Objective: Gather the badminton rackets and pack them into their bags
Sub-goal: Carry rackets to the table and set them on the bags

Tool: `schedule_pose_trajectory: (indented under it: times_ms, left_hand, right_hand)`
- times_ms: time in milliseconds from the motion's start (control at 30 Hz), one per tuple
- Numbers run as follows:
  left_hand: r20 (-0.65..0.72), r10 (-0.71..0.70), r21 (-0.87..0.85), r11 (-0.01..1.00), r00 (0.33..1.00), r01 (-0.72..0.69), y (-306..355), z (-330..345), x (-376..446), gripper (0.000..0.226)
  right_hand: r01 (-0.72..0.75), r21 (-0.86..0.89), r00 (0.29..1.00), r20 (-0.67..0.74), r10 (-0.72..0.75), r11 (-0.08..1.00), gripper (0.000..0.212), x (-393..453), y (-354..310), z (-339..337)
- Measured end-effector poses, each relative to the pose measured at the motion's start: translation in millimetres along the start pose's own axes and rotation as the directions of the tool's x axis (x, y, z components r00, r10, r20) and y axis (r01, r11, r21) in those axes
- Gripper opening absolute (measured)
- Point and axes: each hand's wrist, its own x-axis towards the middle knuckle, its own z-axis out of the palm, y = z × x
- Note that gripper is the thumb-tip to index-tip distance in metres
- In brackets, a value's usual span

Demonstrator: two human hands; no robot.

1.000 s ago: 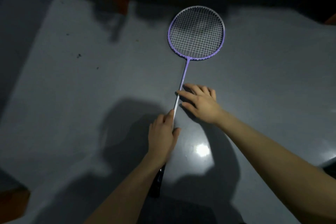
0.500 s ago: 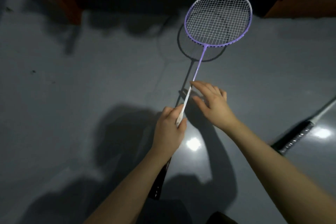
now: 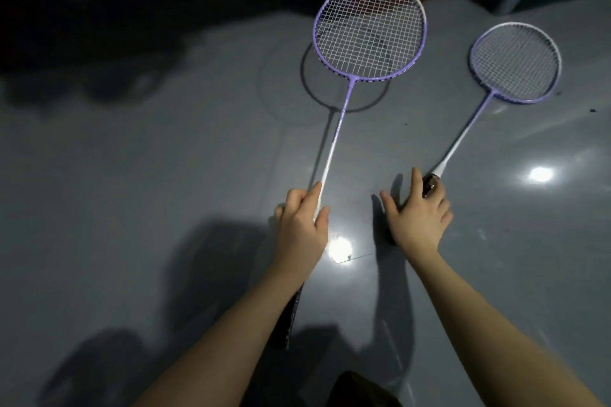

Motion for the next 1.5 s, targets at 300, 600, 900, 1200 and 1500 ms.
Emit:
schedule_pose_trajectory:
  times_ms: [300, 600, 900, 1200, 1500]
  left_hand:
    - [-0.01, -0.03, 0.109, 0.994, 1.0, 0.031, -3, 5, 10, 0.037]
    - [0.03, 0.068, 0.054, 0.996, 0.997, -0.069, 22, -57, 10, 0.045]
    - [0.045, 0.083, 0.083, 0.993, 0.995, -0.087, 165, -197, -17, 0.04]
    - [-0.028, 0.133, 0.08, 0.988, 0.991, -0.13, 351, -367, -43, 0.038]
    - [-0.157, 0.144, -0.041, 0.987, 0.977, -0.153, 520, -501, -20, 0.038]
  right_hand:
    - [-0.187, 0.375, 0.982, 0.076, 0.171, 0.908, 0.06, -4, -3, 9]
    - [-0.066, 0.668, 0.998, 0.037, 0.056, 0.741, 0.055, -56, -42, -58]
    - [-0.102, 0.726, 0.992, 0.023, 0.123, 0.68, 0.057, -138, -93, -239]
    - [-0.094, 0.804, 0.983, -0.019, 0.183, 0.587, 0.059, -225, -142, -464]
    - [0.165, 0.831, 0.983, -0.185, -0.017, 0.531, 0.058, -249, -191, -671]
